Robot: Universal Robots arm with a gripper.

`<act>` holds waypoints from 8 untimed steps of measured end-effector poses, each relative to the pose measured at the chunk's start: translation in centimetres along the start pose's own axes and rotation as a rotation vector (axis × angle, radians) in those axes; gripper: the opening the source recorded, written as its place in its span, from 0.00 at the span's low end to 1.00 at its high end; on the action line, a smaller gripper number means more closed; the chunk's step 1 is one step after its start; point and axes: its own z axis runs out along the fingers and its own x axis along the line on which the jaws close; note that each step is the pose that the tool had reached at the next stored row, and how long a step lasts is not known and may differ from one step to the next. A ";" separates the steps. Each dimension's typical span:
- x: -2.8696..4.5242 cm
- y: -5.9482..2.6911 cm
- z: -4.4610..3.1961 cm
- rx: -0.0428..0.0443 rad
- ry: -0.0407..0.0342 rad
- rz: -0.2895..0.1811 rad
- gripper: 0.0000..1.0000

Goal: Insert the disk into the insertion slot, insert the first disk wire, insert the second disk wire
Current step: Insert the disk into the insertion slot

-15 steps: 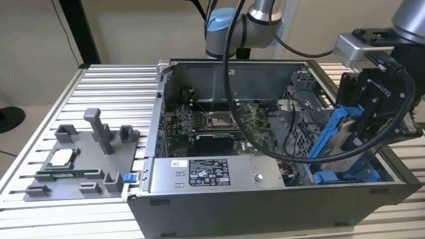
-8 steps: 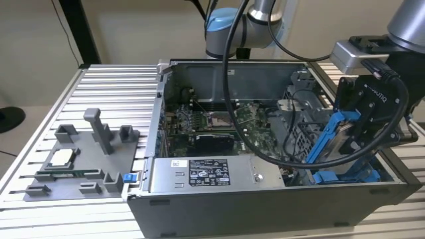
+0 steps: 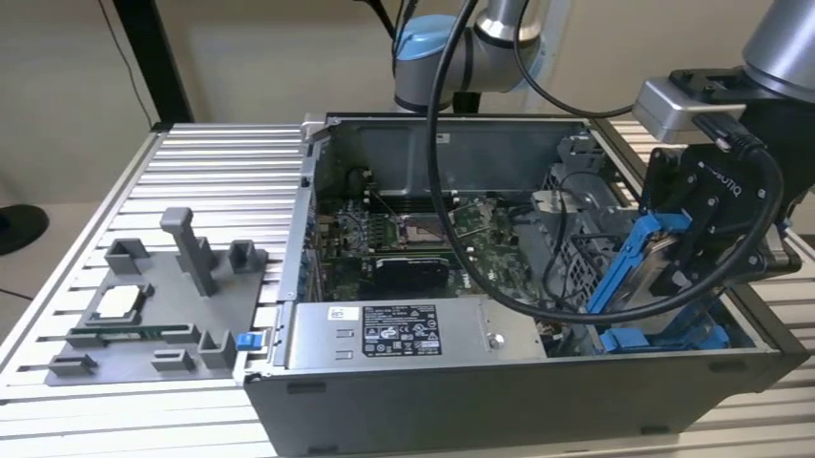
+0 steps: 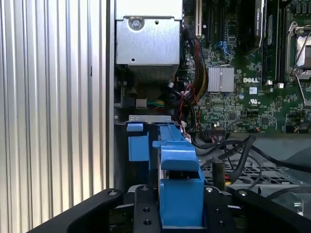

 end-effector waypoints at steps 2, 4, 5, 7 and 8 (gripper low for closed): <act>0.00 0.00 0.00 0.0000 0.0000 0.000 0.00; 0.00 0.00 0.00 0.0000 0.0000 0.000 0.00; 0.00 0.00 0.01 0.0000 0.0000 0.000 0.00; 0.00 0.00 0.01 0.0000 0.0000 0.000 0.00; 0.00 0.00 0.01 0.0000 0.0000 0.000 0.00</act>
